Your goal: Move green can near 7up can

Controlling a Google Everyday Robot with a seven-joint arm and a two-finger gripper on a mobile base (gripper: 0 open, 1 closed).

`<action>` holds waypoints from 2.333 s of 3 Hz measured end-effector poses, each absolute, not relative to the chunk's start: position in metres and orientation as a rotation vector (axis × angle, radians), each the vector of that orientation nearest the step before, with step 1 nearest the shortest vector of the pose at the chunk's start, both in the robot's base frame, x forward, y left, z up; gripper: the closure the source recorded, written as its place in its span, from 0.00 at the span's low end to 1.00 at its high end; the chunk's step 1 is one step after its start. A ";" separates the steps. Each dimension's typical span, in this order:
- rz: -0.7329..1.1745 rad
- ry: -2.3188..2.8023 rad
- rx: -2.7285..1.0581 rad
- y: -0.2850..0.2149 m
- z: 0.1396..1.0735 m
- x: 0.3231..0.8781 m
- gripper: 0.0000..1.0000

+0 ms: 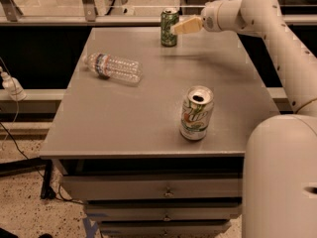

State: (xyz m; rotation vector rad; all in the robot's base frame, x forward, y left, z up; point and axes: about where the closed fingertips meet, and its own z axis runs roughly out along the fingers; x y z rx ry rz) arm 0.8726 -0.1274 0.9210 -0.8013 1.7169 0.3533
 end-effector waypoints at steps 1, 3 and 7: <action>0.382 1.713 -0.817 -0.114 0.917 0.877 0.00; 0.459 1.705 -0.881 -0.073 0.904 0.885 0.00; 0.505 1.695 -0.892 -0.067 0.902 0.883 0.88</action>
Offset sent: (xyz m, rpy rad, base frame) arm 0.0168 0.0492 -0.0098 0.0237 0.0320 0.1083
